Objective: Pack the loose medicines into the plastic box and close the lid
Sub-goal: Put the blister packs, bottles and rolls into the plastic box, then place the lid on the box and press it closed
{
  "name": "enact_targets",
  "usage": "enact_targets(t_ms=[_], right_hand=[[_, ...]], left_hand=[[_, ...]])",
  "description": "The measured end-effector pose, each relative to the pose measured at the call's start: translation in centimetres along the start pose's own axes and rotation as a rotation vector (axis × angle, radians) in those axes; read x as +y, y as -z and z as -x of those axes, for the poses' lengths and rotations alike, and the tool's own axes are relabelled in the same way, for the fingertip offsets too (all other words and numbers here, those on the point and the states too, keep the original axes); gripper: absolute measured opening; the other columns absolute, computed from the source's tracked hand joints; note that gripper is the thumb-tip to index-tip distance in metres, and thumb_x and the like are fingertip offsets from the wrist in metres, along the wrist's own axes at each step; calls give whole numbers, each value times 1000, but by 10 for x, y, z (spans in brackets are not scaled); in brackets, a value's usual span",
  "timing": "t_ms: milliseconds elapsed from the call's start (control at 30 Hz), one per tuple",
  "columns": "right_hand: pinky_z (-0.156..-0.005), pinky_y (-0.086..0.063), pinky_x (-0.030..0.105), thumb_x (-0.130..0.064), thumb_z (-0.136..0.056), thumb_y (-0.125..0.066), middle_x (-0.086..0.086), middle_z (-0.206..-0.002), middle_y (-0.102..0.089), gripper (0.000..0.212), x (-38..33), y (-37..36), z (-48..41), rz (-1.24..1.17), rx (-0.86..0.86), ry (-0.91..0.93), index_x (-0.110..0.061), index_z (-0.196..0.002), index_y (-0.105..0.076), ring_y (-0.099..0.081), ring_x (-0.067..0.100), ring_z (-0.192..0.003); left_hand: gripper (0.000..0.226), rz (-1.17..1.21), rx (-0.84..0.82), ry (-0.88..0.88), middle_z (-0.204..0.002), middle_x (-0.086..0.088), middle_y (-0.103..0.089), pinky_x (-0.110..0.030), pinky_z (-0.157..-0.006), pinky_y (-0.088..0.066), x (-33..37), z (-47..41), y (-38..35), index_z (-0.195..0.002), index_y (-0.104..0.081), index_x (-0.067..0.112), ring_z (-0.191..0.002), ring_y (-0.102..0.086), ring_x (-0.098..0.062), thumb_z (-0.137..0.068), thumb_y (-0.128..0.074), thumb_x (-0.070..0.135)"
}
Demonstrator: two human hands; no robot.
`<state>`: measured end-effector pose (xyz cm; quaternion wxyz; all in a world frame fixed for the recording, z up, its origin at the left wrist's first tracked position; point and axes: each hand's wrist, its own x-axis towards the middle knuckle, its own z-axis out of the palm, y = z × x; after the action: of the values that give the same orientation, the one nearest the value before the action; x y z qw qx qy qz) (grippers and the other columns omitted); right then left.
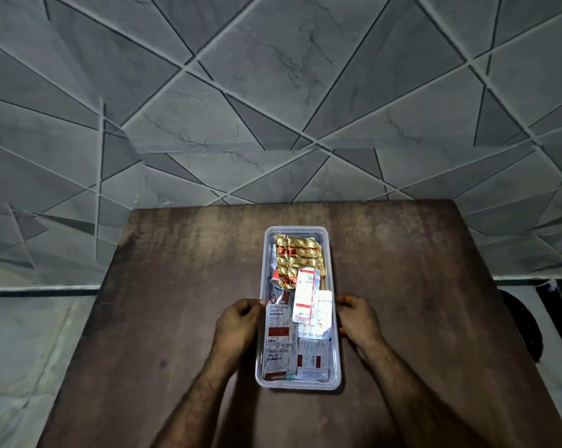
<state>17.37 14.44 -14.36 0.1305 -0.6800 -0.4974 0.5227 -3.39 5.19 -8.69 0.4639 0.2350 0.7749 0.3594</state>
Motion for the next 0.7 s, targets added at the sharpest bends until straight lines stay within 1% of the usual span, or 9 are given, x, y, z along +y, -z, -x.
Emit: enact_targets(t_ms=[67,100,167,267,333,433,500,600,700], right_hand=[[-77,-60,45,-51,-65,-56,-4,-84,-77,35,-4,-1,0,57,49,-11,-26,-84,-71,-72,19,-76],[-76,-60,43,-48,-69,-60,-3,-82,-76,32,-6,-2,2,96,72,-11,-23,-85,-72,-71,19,-74],[-75,-60,40,-41,-75,-66,-1,-80,-76,23,-7,-4,1,154,105,-11,-19,-82,-72,-70,19,-71],[-74,-59,39,-36,-73,-69,0,-75,-74,18,-6,-4,-2,203,129,-20,-18,-74,-70,-69,20,-69],[-73,-59,38,-31,-73,-69,1,-70,-73,17,-7,-3,-4,232,134,-23,-15,-69,-69,-69,21,-67],[-71,-57,34,-28,-74,-68,1,-65,-71,20,-11,-2,-5,248,138,-17,-11,-63,-66,-68,20,-65],[-69,-54,31,-30,-73,-69,1,-65,-70,23,-13,-2,-6,250,138,-23,-10,-62,-64,-67,20,-66],[-66,-51,30,-32,-72,-70,1,-62,-68,26,-14,-3,-6,224,135,-39,-8,-61,-64,-66,20,-66],[-64,-52,31,-27,-75,-68,4,-64,-71,23,-11,-3,-8,172,146,-44,-5,-66,-69,-68,23,-67]], left_hand=[[22,-31,6,-33,-83,3,-78,-37,-77,-61,2,0,-1,-90,-74,24,-78,-74,-13,-93,-58,38],[22,-56,8,-45,-84,4,-78,-37,-78,-61,2,0,-1,-92,-74,23,-78,-74,-12,-93,-57,37],[22,-100,6,-57,-86,5,-78,-36,-79,-61,3,-1,1,-95,-74,23,-79,-74,-11,-93,-57,37],[18,-162,-31,-62,-88,5,-77,-30,-75,-60,7,-3,4,-100,-73,23,-78,-74,-8,-89,-65,35],[17,-203,-56,-63,-87,5,-77,-30,-74,-60,10,-5,5,-99,-72,23,-77,-74,-8,-84,-72,30],[19,-292,-48,-86,-82,7,-77,-37,-75,-62,11,-9,6,-93,-73,24,-74,-74,-10,-76,-75,32],[19,-291,-35,-93,-79,7,-77,-38,-74,-62,10,-11,6,-91,-74,24,-73,-74,-10,-74,-75,34],[13,-261,-31,-94,-78,6,-77,-38,-73,-62,10,-10,7,-88,-73,25,-73,-74,-10,-77,-75,32],[9,-241,-34,-97,-79,6,-77,-35,-70,-62,12,-8,9,-89,-72,25,-72,-74,-10,-81,-73,30]])
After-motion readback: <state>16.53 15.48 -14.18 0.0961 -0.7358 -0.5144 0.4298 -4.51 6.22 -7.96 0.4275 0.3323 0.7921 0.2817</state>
